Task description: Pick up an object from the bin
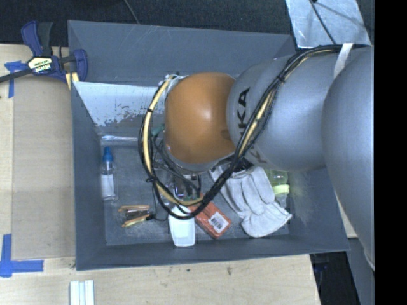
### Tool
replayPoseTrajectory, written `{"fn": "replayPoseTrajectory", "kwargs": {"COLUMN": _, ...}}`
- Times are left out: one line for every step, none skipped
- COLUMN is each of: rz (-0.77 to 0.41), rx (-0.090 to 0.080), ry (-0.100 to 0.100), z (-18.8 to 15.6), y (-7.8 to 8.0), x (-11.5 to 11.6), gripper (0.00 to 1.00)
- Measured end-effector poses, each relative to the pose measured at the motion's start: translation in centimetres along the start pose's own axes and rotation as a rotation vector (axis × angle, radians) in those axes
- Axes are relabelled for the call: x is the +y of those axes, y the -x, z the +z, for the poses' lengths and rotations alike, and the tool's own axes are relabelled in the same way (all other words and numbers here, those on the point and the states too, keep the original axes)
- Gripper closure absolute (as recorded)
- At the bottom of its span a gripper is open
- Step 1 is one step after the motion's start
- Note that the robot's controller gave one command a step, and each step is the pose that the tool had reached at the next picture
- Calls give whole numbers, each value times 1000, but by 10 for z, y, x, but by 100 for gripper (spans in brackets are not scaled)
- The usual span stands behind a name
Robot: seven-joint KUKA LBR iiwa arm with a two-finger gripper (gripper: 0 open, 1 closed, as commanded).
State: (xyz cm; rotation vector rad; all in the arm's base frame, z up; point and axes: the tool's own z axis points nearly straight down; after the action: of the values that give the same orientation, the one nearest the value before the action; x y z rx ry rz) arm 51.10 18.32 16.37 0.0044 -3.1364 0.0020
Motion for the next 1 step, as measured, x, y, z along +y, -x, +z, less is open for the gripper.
{"fn": "replayPoseTrajectory", "kwargs": {"rz": 3, "rx": -8, "ry": 2, "z": -5, "y": 2, "x": -1, "gripper": 0}}
